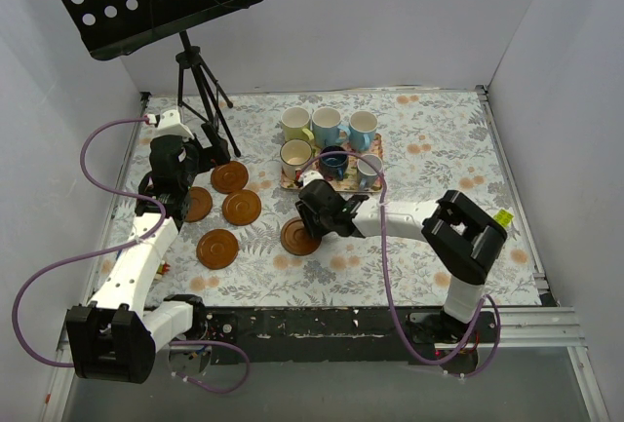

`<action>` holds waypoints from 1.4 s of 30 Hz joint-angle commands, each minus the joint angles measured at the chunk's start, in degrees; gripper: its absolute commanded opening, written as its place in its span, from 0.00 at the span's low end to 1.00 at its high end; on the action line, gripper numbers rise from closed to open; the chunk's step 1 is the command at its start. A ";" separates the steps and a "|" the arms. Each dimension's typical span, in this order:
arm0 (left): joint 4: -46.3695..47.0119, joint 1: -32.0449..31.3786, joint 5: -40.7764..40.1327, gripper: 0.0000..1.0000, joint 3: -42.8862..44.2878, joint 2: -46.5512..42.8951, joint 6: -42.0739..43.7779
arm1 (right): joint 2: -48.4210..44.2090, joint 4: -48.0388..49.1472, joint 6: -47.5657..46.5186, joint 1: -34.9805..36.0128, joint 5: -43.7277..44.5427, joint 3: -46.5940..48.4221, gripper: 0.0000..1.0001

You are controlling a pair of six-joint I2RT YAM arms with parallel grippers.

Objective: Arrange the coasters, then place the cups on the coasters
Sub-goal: Move the coaster to the center of the board.

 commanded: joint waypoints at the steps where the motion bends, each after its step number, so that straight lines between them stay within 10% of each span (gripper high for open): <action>1: 0.12 0.00 0.00 0.98 -0.29 -0.43 0.11 | 0.97 -1.93 0.32 3.29 -1.76 -1.21 0.29; 42: 0.47 0.00 -0.97 0.98 -0.99 -2.28 -1.29 | 13.10 0.09 2.34 11.47 -5.02 14.69 0.29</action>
